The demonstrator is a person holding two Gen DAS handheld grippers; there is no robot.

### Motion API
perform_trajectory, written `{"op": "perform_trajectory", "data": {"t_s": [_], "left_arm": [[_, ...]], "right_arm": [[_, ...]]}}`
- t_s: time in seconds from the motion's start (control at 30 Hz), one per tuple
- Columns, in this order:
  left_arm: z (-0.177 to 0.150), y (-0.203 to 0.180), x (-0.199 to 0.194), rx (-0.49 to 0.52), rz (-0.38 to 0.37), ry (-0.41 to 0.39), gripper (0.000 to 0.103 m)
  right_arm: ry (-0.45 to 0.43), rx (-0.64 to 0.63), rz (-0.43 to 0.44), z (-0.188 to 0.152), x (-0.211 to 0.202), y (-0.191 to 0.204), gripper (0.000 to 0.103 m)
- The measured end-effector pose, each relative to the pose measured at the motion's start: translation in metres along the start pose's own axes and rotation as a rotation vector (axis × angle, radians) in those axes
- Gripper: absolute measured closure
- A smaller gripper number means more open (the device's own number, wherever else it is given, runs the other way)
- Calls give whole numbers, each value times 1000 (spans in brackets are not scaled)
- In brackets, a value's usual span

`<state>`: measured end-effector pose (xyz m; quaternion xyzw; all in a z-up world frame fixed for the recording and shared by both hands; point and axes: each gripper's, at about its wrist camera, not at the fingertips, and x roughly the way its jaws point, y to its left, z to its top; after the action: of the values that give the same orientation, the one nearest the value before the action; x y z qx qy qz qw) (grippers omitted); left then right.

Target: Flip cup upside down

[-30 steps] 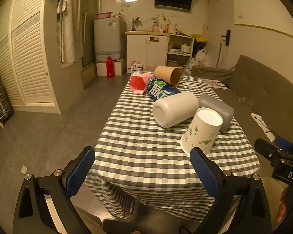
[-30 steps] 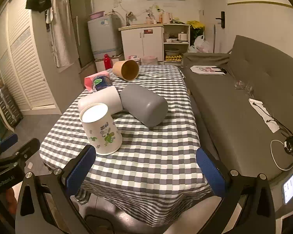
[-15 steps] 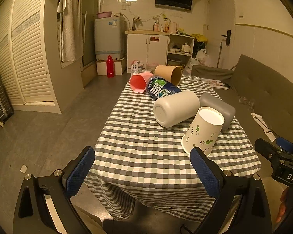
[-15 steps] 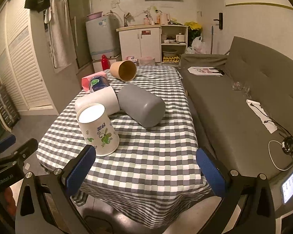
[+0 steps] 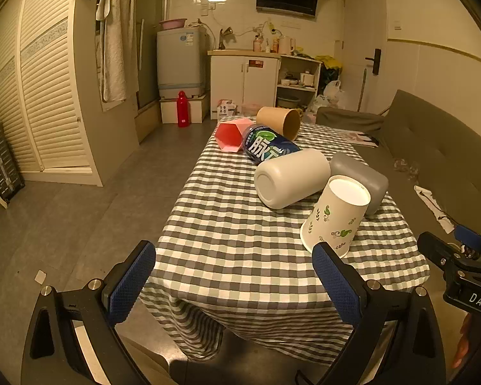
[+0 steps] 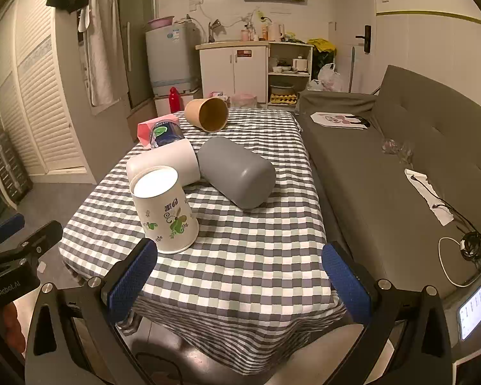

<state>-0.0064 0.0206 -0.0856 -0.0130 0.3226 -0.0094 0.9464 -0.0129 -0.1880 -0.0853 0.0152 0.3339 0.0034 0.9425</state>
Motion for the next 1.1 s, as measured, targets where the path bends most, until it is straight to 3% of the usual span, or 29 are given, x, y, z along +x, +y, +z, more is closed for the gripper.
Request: {"op": "perform_trajectory", "data": {"t_s": [1.1], "left_arm": [[0, 1, 0, 0, 3, 0, 2]], "right_arm": [[5, 2, -4, -2, -1, -2, 0]]}}
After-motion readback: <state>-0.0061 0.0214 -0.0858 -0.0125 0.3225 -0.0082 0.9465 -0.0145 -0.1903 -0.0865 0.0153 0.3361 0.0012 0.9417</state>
